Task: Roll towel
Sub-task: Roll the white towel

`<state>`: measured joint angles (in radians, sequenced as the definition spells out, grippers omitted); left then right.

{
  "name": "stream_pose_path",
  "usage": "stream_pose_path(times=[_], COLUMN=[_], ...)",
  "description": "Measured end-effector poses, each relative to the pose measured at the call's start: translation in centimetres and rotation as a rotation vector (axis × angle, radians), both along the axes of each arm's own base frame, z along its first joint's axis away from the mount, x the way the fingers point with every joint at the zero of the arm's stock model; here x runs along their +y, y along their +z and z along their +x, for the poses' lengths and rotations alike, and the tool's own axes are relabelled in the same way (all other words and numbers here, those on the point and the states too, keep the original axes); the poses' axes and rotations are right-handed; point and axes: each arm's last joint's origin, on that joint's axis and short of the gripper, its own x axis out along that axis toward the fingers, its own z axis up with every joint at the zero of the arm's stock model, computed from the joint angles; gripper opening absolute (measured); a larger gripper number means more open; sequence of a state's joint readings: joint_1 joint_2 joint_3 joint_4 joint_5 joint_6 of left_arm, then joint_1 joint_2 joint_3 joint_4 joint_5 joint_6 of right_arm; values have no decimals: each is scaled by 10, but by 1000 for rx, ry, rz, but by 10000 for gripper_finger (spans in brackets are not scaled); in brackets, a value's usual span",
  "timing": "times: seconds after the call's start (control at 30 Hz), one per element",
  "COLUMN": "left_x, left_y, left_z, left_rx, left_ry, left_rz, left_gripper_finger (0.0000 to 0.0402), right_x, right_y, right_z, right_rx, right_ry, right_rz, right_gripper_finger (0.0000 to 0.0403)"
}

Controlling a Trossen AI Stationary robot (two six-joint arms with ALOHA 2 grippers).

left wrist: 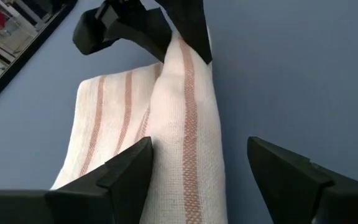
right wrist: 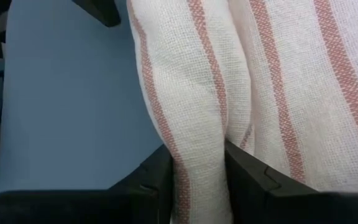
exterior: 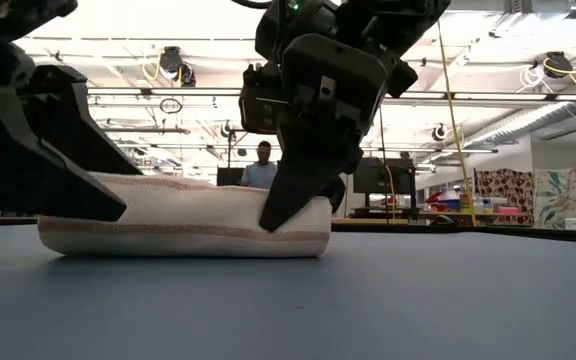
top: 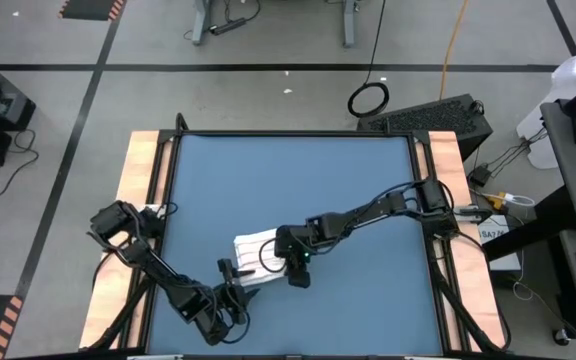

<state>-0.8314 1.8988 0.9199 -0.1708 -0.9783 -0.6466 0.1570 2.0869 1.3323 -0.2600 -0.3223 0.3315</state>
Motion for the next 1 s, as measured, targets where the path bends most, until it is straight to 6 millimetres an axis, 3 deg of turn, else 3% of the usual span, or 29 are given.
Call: stream_pose_path(times=[0.2,0.4,0.63,0.83,1.0], left_x=[7,21,24,24,22], left_y=[-11,-20,-21,-10,1], left_z=[3,3,4,3,1], left_rx=[40,21,36,43,88], left_ry=[24,123,145,154,123], left_rz=[-18,-89,-162,-276,-355], left_gripper_finger=[256,217,177,152,148], right_x=[2,4,9,30,63], right_y=[0,0,6,27,36], right_z=[0,-1,-4,-19,-31], right_rx=[-10,-17,-38,-93,-165], right_ry=[23,36,73,138,180], right_rz=[-13,-28,-66,-328,-509], right_gripper_finger=[107,107,132,177,201])
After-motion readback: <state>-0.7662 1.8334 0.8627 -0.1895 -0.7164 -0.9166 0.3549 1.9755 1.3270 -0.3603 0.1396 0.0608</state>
